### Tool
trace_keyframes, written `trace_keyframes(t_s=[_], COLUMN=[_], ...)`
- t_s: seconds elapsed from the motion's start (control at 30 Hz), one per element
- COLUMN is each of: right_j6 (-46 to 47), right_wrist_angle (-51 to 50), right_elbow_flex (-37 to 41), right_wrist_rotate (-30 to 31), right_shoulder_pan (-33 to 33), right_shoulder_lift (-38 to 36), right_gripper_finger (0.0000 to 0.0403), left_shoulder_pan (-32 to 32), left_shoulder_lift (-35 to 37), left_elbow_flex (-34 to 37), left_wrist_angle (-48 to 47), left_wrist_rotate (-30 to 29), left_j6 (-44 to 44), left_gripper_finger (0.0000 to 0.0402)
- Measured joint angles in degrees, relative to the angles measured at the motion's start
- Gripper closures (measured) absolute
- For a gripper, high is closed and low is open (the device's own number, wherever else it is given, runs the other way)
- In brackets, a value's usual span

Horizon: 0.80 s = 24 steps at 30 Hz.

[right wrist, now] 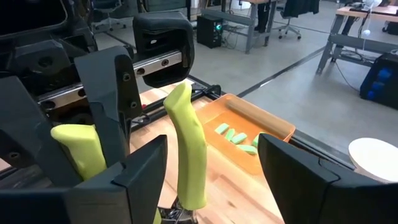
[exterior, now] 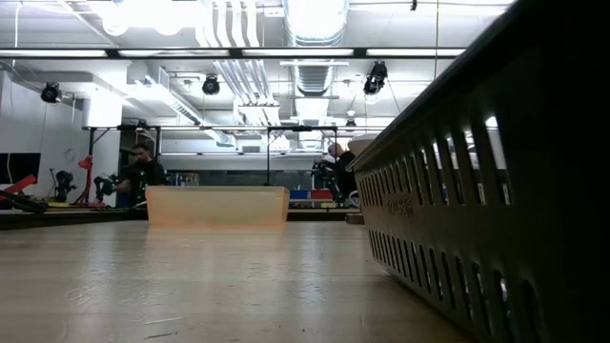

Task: Pick & Place School Supplies
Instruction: Put the green hole puncher into the left black bin

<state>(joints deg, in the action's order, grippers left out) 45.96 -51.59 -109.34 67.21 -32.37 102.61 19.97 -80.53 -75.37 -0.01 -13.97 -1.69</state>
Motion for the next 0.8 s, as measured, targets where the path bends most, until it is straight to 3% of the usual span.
trace_keyframes(t_s=[0.57, 0.8], right_j6=[-5.90, -6.58], right_wrist_angle=[-2.27, -8.52], right_elbow_flex=[-0.04, -0.06], right_wrist_rotate=[-0.33, -7.15], right_shoulder_pan=[-3.14, -5.80], right_shoulder_lift=[-4.22, -5.43], right_gripper_finger=[0.0168, 0.0160], left_shoulder_pan=[-0.07, -0.09], left_shoulder_lift=[0.00, 0.00], left_elbow_flex=[0.00, 0.07], left_wrist_angle=[-0.09, -0.20], left_wrist_rotate=[-0.01, -0.03], left_j6=[-0.20, -0.15], left_gripper_finger=[0.0343, 0.0343])
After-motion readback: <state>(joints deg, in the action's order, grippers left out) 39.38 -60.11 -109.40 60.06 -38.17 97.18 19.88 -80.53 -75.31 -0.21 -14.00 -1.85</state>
